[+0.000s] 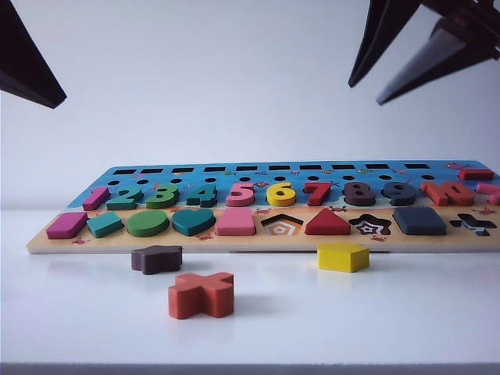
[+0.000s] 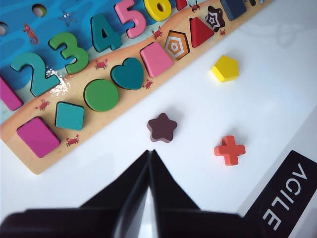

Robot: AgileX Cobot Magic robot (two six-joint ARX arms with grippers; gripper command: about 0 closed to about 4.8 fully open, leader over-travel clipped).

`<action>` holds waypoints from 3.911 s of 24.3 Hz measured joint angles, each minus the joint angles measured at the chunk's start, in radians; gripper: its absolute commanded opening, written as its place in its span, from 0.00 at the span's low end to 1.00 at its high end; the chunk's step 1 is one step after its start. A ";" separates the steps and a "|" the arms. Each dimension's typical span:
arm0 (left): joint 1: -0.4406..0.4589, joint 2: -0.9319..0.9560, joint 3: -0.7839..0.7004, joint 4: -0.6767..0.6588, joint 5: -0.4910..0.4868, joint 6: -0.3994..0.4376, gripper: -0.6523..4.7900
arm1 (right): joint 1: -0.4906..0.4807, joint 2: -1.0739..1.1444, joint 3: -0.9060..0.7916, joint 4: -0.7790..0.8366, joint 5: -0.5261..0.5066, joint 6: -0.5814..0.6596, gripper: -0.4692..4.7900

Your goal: Insert the cube into the slot.

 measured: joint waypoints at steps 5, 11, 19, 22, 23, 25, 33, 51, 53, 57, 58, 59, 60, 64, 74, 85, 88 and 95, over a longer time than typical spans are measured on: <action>0.000 0.000 0.000 0.000 0.000 0.000 0.14 | -0.046 -0.084 -0.042 0.180 -0.094 -0.123 0.08; 0.000 0.000 0.000 0.000 0.000 0.000 0.14 | -0.109 -0.204 -0.176 0.289 -0.056 -0.197 0.08; 0.000 0.000 0.000 0.000 0.000 0.000 0.14 | -0.187 -0.339 -0.313 0.386 0.045 -0.310 0.08; 0.000 0.000 0.000 0.000 0.000 0.000 0.14 | -0.236 -0.398 -0.364 0.433 0.041 -0.314 0.08; 0.000 0.000 0.000 0.000 0.000 0.000 0.14 | -0.256 -0.423 -0.384 0.449 0.037 -0.314 0.08; 0.000 0.000 0.000 0.000 0.000 0.000 0.14 | -0.283 -0.463 -0.412 0.460 0.032 -0.315 0.08; 0.000 0.000 0.000 0.030 0.000 0.000 0.14 | -0.473 -0.708 -0.578 0.464 -0.014 -0.309 0.08; 0.084 -0.058 0.000 0.059 0.000 0.001 0.14 | -0.651 -0.970 -0.764 0.463 -0.019 -0.305 0.08; 0.114 -0.072 0.000 0.069 0.000 0.010 0.14 | -0.658 -0.985 -0.780 0.464 -0.018 -0.306 0.08; 0.180 -0.114 0.000 0.101 -0.002 0.042 0.14 | -0.676 -1.015 -0.811 0.464 -0.011 -0.306 0.08; 0.209 -0.133 0.000 0.113 -0.006 0.063 0.14 | -0.686 -1.030 -0.822 0.463 0.005 -0.305 0.08; 0.237 -0.153 0.000 0.116 -0.019 0.077 0.14 | -0.694 -1.043 -0.828 0.467 0.014 -0.305 0.08; 0.251 -0.165 0.000 0.116 -0.025 0.080 0.14 | -0.699 -1.051 -0.832 0.468 0.020 -0.305 0.08; 0.323 -0.203 -0.003 0.126 -0.051 0.102 0.14 | -0.716 -1.085 -0.848 0.469 0.027 -0.305 0.08; 0.476 -0.298 -0.090 0.364 -0.105 0.110 0.14 | -0.721 -1.086 -0.886 0.480 0.027 -0.305 0.08; 0.663 -0.435 -0.271 0.531 -0.237 0.063 0.14 | -0.721 -1.086 -0.923 0.496 0.031 -0.306 0.08; 0.681 -0.486 -0.342 0.580 -0.280 0.061 0.14 | -0.721 -1.086 -0.923 0.498 0.031 -0.306 0.08; 0.687 -0.681 -0.562 0.678 -0.424 0.059 0.14 | -0.705 -1.086 -0.923 0.498 0.031 -0.306 0.08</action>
